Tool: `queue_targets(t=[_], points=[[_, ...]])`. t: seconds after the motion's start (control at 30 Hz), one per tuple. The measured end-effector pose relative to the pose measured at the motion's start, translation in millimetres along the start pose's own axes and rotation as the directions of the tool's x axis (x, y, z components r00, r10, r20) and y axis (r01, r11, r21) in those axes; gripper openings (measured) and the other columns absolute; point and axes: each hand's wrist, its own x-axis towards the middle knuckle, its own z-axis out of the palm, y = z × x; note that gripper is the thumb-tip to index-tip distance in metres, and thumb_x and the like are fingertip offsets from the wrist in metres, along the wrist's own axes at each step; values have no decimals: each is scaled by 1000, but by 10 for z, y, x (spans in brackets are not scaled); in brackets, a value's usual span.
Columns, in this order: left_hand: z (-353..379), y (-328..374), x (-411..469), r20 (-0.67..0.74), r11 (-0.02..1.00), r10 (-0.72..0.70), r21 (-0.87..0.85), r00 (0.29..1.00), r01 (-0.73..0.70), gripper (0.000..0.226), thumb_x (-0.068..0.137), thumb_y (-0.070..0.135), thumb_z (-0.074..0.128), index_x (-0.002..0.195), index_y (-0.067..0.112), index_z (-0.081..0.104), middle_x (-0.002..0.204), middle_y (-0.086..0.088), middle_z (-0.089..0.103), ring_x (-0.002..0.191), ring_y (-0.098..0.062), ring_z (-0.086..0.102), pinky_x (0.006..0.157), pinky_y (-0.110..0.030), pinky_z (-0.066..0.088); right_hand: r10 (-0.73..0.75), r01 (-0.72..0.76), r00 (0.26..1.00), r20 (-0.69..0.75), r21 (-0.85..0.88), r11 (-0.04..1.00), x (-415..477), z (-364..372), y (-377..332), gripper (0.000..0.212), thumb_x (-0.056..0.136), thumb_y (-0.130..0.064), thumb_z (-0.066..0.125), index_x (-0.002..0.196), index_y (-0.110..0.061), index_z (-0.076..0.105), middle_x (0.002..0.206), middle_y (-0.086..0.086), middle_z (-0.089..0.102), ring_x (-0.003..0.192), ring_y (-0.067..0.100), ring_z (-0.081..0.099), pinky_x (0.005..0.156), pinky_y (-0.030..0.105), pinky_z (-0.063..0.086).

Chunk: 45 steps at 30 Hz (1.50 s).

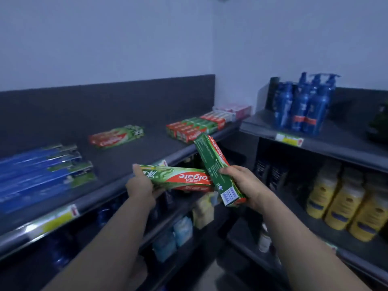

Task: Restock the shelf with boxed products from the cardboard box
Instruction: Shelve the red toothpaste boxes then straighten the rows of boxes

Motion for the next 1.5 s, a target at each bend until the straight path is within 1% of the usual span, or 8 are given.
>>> queue_targets(t=[0.23, 0.37, 0.43, 0.7, 0.93, 1.07, 1.27, 1.5], points=[[-278, 721, 166, 147, 1000, 14, -4, 989, -14, 41, 90, 40, 61, 106, 3, 54, 91, -10, 66, 80, -23, 66, 77, -37, 55, -67, 68, 995, 73, -5, 998, 317, 764, -289, 35, 88, -28, 63, 110, -1, 61, 83, 11, 72, 65, 22, 68, 63, 32, 52], [-230, 831, 212, 301, 999, -21, 33, 953, 11, 18, 89, 10, 65, 98, -4, 59, 85, -15, 69, 72, -23, 67, 53, -30, 57, -63, 58, 991, 117, 46, 997, 432, 1134, -350, 32, 91, -25, 60, 107, 2, 64, 79, 12, 71, 63, 23, 66, 64, 32, 52], [-205, 835, 270, 336, 994, -45, 108, 941, 9, 18, 90, 5, 61, 104, -4, 56, 90, -18, 68, 76, -26, 67, 54, -36, 55, -51, 42, 989, 140, 63, 997, 513, 1270, -359, 32, 90, -27, 60, 105, 1, 64, 80, 14, 70, 66, 27, 65, 68, 35, 50], [-303, 1077, 731, 268, 947, 29, 302, 963, -113, 25, 89, 10, 61, 111, 1, 53, 98, -17, 68, 82, -27, 67, 73, -44, 57, -21, 3, 990, 138, 128, 992, 1031, 1316, -478, 31, 86, -37, 59, 96, -9, 67, 78, 10, 68, 66, 25, 63, 66, 35, 48], [-173, 1324, 1071, 216, 949, -43, 315, 975, -28, 8, 90, 18, 58, 93, 11, 56, 72, -7, 66, 59, -19, 63, 54, -31, 57, 16, -27, 977, 213, 48, 999, 1734, 1329, -678, 34, 87, -38, 58, 102, -8, 65, 71, 8, 68, 60, 23, 64, 60, 30, 50], [-35, 1440, 1270, 230, 827, -4, 548, 973, -126, 21, 84, 3, 56, 104, 9, 55, 80, -10, 65, 68, -22, 62, 62, -31, 54, 9, -19, 951, 310, 29, 999, 2149, 1367, -878, 23, 87, -31, 54, 93, -10, 63, 65, 7, 66, 53, 21, 62, 57, 28, 50], [92, 1507, 1727, 177, 521, 222, 810, 959, -270, 84, 66, 7, 83, 139, 15, 44, 118, -11, 63, 93, -26, 65, 75, -28, 51, -51, 99, 929, 365, -114, 989, 2734, 1362, -1070, 26, 84, -23, 61, 101, -4, 64, 73, 10, 71, 62, 24, 66, 65, 35, 53], [59, 1392, 2196, 78, 383, 252, 908, 965, -173, 54, 64, 3, 85, 112, 20, 68, 116, -2, 64, 101, -19, 59, 88, -22, 44, -86, 249, 887, 455, -312, 917, 3269, 1260, -1140, 39, 68, -34, 74, 101, -16, 67, 97, 9, 73, 87, 28, 70, 82, 43, 55]])
